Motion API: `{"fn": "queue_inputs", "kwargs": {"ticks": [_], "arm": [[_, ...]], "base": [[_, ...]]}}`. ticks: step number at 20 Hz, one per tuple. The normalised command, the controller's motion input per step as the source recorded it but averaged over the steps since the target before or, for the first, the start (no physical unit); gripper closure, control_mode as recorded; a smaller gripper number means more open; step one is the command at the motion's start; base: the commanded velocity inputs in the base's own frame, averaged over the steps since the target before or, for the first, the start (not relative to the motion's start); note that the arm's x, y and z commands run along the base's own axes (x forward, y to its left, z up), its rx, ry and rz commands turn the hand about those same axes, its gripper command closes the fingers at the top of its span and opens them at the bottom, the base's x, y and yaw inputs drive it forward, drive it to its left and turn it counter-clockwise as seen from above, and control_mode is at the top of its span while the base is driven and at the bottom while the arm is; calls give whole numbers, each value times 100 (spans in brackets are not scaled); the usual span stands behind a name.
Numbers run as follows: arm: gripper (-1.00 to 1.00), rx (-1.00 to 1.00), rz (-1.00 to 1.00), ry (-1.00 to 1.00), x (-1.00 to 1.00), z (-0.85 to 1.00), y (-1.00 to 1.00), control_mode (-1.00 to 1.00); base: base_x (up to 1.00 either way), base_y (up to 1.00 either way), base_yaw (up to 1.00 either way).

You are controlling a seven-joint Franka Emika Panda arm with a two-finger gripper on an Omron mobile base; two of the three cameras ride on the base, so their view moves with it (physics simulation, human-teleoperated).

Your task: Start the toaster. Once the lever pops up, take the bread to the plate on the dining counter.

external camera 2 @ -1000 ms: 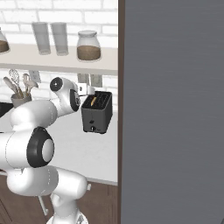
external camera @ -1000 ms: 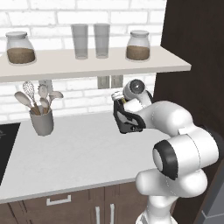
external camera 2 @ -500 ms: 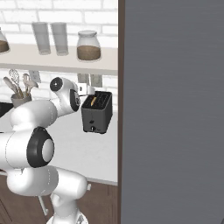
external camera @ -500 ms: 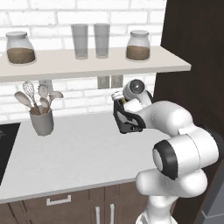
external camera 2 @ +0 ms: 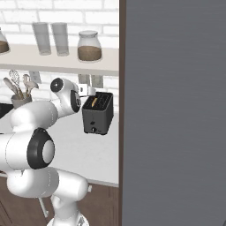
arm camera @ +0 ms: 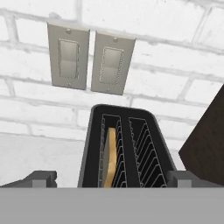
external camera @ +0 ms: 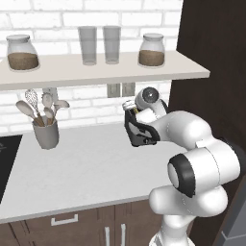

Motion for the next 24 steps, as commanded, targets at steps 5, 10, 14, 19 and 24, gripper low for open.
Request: {"fn": "queue_inputs", "kwargs": {"ticks": [5, 10, 14, 19, 24], "arm": [[-100, 0, 0, 0, 0, 0, 0, -100], [-100, 0, 0, 0, 0, 0, 0, -100], [-100, 0, 0, 0, 0, 0, 0, -100], [-100, 0, 0, 0, 0, 0, 0, -100], [-100, 0, 0, 0, 0, 0, 0, -100]], "base": [[0, 0, 0], [0, 0, 0], [0, 0, 0], [0, 0, 0], [0, 0, 0]]}}
